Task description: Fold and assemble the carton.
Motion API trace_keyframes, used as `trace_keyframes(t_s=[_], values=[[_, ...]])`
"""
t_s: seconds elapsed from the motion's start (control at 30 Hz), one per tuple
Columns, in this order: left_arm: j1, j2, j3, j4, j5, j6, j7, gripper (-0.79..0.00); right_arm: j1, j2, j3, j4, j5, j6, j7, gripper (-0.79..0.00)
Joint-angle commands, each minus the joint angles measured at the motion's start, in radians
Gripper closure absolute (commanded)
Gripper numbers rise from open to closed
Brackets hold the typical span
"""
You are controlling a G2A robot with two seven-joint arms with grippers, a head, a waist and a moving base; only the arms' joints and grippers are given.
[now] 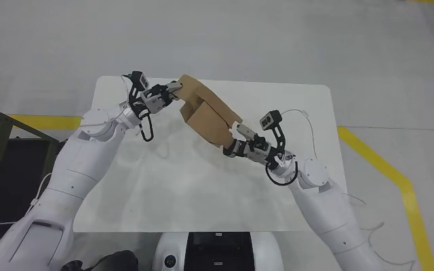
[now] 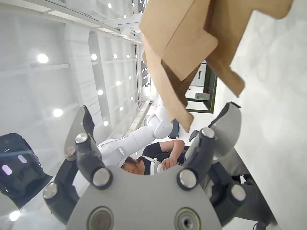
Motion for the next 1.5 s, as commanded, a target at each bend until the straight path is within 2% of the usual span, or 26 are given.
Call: trace_keyframes(t_s=[0.0,0.17,0.43,1.03,1.23,1.47], values=[[0.002,-0.001,-0.002,0.003,0.014,-0.001,-0.002,0.0,0.005,-0.003,-0.003,0.005,0.024,-0.012,0.001,-0.702],[0.009,-0.006,-0.007,0.01,0.04,0.0,-0.004,0.0,0.015,-0.006,0.006,0.008,0.055,-0.041,-0.001,-0.662],[0.024,-0.009,-0.022,0.021,0.086,0.001,-0.01,0.0,0.022,-0.005,0.023,-0.001,0.033,-0.038,-0.013,-0.696],[0.053,-0.015,-0.034,0.001,0.217,0.001,-0.045,0.0,0.054,-0.017,0.005,0.028,0.054,-0.046,-0.031,-0.69],[0.056,-0.021,-0.04,-0.006,0.232,0.014,-0.012,0.0,0.053,-0.022,-0.008,0.023,0.046,-0.061,-0.045,-0.613],[0.056,-0.027,-0.032,-0.014,0.299,0.023,0.018,0.0,0.049,-0.027,-0.009,0.013,0.01,-0.103,-0.102,-0.557]])
